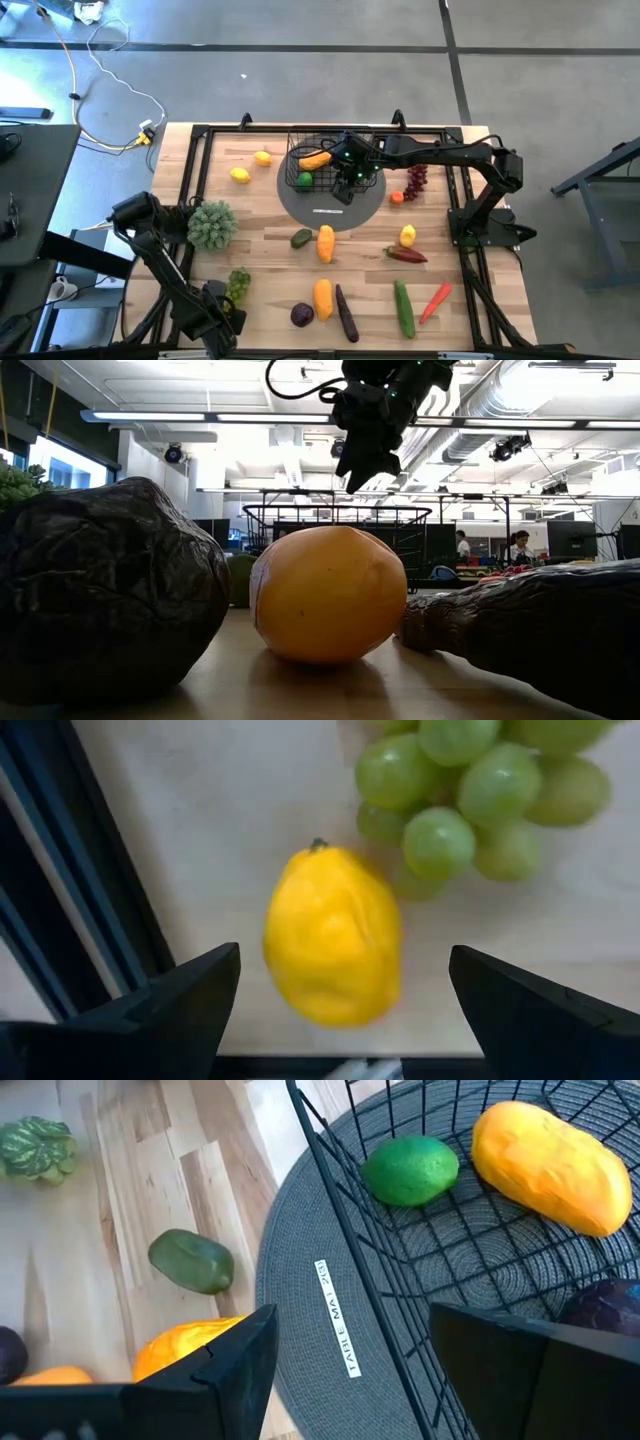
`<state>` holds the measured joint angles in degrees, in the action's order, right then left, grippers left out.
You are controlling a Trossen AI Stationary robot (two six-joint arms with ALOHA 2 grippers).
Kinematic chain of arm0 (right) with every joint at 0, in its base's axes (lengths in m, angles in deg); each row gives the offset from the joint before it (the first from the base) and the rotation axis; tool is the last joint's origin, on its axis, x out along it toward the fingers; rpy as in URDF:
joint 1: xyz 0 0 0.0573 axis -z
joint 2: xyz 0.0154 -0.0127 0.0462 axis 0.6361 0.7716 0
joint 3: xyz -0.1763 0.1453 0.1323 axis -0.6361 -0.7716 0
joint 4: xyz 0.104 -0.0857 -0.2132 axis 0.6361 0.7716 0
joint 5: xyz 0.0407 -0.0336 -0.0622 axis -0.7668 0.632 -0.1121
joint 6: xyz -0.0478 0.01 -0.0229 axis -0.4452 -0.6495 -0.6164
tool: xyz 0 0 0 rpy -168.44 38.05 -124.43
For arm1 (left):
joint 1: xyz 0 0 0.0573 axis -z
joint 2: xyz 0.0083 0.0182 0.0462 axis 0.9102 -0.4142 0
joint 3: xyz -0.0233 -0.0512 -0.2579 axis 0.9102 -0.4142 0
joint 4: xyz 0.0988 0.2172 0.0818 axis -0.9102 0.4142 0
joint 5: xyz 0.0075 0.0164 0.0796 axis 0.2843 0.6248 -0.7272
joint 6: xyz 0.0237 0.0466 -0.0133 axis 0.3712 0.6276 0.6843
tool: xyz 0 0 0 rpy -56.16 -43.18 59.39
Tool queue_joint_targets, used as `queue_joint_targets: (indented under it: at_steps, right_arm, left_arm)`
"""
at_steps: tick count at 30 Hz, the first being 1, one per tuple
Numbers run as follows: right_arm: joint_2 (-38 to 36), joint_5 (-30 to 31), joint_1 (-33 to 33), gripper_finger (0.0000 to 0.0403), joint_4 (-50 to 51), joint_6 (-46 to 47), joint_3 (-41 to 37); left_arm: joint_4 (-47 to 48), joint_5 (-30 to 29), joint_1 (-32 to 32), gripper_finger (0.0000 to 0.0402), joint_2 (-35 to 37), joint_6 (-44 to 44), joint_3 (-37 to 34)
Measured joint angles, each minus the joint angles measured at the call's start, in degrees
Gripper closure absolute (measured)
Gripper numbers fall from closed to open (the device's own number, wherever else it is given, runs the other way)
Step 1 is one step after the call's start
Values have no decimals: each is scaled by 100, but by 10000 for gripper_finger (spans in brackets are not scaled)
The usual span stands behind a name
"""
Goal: Build produce basket
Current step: Put the yellow lemon into the wire basket
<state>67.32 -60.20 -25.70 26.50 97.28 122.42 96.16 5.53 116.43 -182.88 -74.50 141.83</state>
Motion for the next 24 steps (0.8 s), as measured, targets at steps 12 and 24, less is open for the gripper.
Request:
queue_joint_targets:
  at_steps: [12,24]
  right_arm:
    - [0,2,0,164,20,0,0]
    - [0,2,0,164,136,-11,0]
  left_arm:
    - [109,159,0,81,-216,-33,0]
    - [107,202,23,205,-258,129,3]
